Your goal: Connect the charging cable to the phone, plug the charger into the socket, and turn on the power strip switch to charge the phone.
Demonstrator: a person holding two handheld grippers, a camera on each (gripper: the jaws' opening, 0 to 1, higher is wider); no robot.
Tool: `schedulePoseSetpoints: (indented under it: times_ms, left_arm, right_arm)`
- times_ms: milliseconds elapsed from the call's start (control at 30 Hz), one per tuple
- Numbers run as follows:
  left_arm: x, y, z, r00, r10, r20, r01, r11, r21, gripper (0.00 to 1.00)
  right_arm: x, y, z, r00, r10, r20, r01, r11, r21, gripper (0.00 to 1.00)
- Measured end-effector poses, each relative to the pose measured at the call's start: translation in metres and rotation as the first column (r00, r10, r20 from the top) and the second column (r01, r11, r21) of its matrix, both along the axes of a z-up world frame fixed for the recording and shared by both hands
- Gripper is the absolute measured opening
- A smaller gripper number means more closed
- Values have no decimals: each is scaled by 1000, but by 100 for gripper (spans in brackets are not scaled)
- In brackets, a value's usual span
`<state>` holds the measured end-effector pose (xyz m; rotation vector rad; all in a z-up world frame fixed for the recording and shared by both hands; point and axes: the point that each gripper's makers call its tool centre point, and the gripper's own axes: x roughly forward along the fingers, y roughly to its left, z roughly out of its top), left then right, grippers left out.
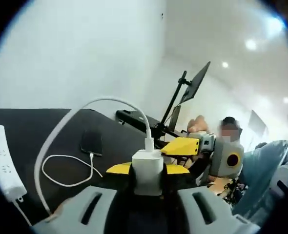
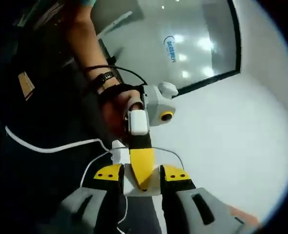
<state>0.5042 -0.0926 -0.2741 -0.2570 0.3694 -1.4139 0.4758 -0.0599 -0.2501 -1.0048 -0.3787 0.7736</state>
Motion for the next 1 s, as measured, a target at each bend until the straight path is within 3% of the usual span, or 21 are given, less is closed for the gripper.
schedulePoseSetpoints:
  times_ms: [67,100,133,167,200,267,300,333,400,433,467,533,567,600,633,700,767,867,900,933,1000]
  left_arm:
    - [3,5,-3,1000,8,6,-8,1000,14,19]
    - [3,9,-4,1000,1,-5,-1,1000,12,19]
    - [2,11,-2,1000,-6,-14,6,1000,2,19]
    - [3,13,-1,1000,-8,-18,7,1000,-7,19]
    - [0,15,4,1000,-15,-16,15,999,-29,19]
    - [-3,19,10,1000,-29,-5,29,998,-49,19]
    - [-5,20,13,999,-36,9,37,998,-51,19]
    - [-7,21,15,999,-43,16,44,998,-48,19]
    - [-11,23,17,997,-61,42,62,998,-34,19]
    - [-13,23,17,995,-75,62,76,997,-18,19]
    - [-17,24,17,992,-93,84,94,996,-5,19]
    - [-23,24,20,988,-118,96,118,993,9,19]
    - [-27,24,21,984,-139,108,137,990,23,19]
    - [-29,23,22,982,-146,116,143,989,33,19]
    - [-31,23,22,980,-158,124,153,987,51,19]
    - [-33,24,22,977,-168,133,160,985,67,19]
    - [-34,25,20,975,-175,134,166,983,79,19]
    - [-35,26,19,973,-182,139,172,982,82,19]
    - [-36,26,19,973,-183,139,173,981,82,19]
    - [-36,27,19,973,-183,140,174,982,80,19]
    - [-36,27,20,973,-188,137,179,981,73,19]
  right_arm:
    - [-5,-7,17,995,13,-96,2,989,151,32]
    - [-5,-15,28,984,44,-170,1,966,258,33]
    - [-5,-21,34,960,87,-268,15,934,356,33]
    - [-6,-25,34,920,136,-368,38,902,429,33]
    - [-7,-28,32,868,191,-459,67,871,488,37]
    - [-8,-31,29,757,312,-574,120,797,592,39]
    - [-5,-33,32,722,378,-580,136,744,654,41]
    - [-1,-37,38,701,445,-558,142,680,720,43]
    - [-2,-39,42,625,548,-557,162,607,778,40]
    - [1,-39,43,598,584,-549,174,574,800,39]
    - [1,-37,42,587,598,-546,166,571,804,39]
    - [-2,-28,34,543,615,-572,151,598,787,39]
    - [-4,-17,27,511,624,-592,129,625,770,39]
    - [-5,-14,26,502,628,-595,118,632,766,39]
    - [-5,-9,26,496,641,-586,109,623,774,39]
    - [-4,-2,27,497,645,-580,106,618,779,39]
    - [-3,5,31,516,649,-560,95,606,790,37]
    - [6,7,36,540,636,-551,115,593,797,24]
    - [4,9,36,523,647,-554,111,593,797,23]
    - [0,14,34,491,663,-565,109,597,795,23]
    - [-4,19,34,510,659,-553,71,609,790,23]
